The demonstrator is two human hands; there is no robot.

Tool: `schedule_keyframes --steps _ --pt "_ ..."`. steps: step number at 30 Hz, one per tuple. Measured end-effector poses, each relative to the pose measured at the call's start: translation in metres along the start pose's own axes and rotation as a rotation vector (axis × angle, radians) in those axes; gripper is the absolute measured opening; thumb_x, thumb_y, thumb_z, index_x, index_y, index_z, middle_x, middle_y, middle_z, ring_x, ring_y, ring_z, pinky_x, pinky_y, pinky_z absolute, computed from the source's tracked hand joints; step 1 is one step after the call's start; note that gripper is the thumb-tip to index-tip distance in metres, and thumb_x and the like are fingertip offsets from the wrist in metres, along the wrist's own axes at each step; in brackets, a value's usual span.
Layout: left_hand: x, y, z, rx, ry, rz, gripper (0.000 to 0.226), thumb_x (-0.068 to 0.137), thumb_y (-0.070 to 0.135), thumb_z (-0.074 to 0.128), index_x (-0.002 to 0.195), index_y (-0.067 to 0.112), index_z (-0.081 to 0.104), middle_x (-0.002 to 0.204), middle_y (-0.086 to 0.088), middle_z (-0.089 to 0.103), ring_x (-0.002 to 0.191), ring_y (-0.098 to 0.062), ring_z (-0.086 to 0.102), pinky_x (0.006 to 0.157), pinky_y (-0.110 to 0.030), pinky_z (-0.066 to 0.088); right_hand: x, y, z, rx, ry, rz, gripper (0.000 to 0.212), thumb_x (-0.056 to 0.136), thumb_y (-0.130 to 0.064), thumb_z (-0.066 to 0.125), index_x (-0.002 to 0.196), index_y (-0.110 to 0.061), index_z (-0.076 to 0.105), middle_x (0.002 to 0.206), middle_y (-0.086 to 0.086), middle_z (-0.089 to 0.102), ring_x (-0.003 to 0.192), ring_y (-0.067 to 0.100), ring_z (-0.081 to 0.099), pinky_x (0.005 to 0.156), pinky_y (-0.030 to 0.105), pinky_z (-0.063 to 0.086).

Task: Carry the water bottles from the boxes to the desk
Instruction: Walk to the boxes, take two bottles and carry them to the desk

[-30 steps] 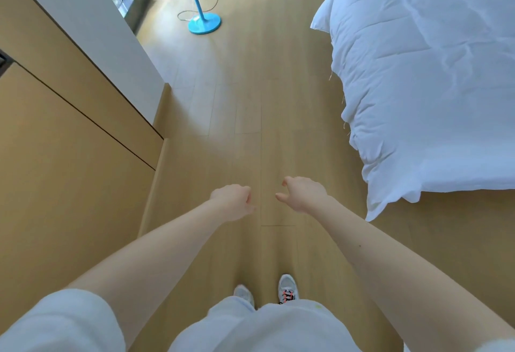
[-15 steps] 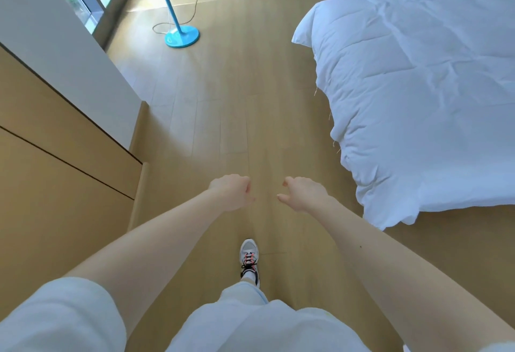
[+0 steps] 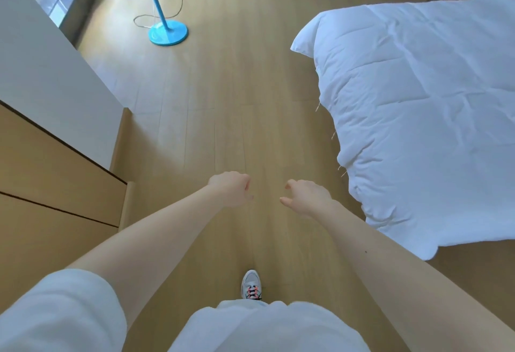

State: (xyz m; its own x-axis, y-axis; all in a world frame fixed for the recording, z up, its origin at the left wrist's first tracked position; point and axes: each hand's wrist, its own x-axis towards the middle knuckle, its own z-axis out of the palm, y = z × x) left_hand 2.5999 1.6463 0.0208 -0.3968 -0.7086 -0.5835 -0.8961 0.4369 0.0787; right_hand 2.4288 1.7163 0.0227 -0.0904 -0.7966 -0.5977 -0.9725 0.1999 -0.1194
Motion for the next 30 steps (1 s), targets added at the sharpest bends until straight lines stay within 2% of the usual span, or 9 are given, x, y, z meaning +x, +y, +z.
schedule_keyframes --steps 8,14,18,30 --pt "0.047 -0.031 -0.021 -0.020 -0.018 0.002 0.029 0.095 0.041 0.048 0.111 0.017 0.055 0.109 -0.002 0.060 0.099 -0.023 0.058 0.073 -0.031 0.045 0.052 -0.006 -0.032 -0.014 -0.032 0.016 0.050 0.100 -0.045 0.040 0.142 -0.018 0.039 0.135 0.007 0.051 0.122 0.025 0.049 0.094 0.038 0.043" --pt "0.090 -0.046 -0.047 -0.032 -0.042 -0.044 0.030 0.095 0.042 0.049 0.110 0.017 0.055 0.108 -0.003 0.060 0.099 -0.024 0.058 0.073 -0.030 0.044 0.110 -0.004 -0.064 -0.034 -0.040 -0.040 0.049 0.100 -0.045 0.040 0.140 -0.016 0.041 0.134 0.007 0.052 0.121 0.026 0.050 0.090 0.037 0.043" --pt "0.127 -0.052 -0.081 -0.045 -0.024 -0.096 0.032 0.095 0.043 0.049 0.111 0.016 0.055 0.109 -0.004 0.060 0.101 -0.025 0.057 0.074 -0.031 0.043 0.157 0.002 -0.099 -0.042 -0.029 -0.091 0.049 0.100 -0.044 0.039 0.140 -0.016 0.040 0.134 0.007 0.051 0.116 0.026 0.054 0.088 0.035 0.042" --pt "0.243 -0.024 -0.197 0.014 -0.010 -0.189 0.029 0.095 0.040 0.050 0.113 0.018 0.055 0.113 -0.004 0.060 0.105 -0.025 0.057 0.074 -0.030 0.038 0.269 0.056 -0.223 -0.026 0.027 -0.192 0.052 0.100 -0.046 0.039 0.143 -0.017 0.038 0.140 0.007 0.047 0.128 0.026 0.044 0.097 0.039 0.040"
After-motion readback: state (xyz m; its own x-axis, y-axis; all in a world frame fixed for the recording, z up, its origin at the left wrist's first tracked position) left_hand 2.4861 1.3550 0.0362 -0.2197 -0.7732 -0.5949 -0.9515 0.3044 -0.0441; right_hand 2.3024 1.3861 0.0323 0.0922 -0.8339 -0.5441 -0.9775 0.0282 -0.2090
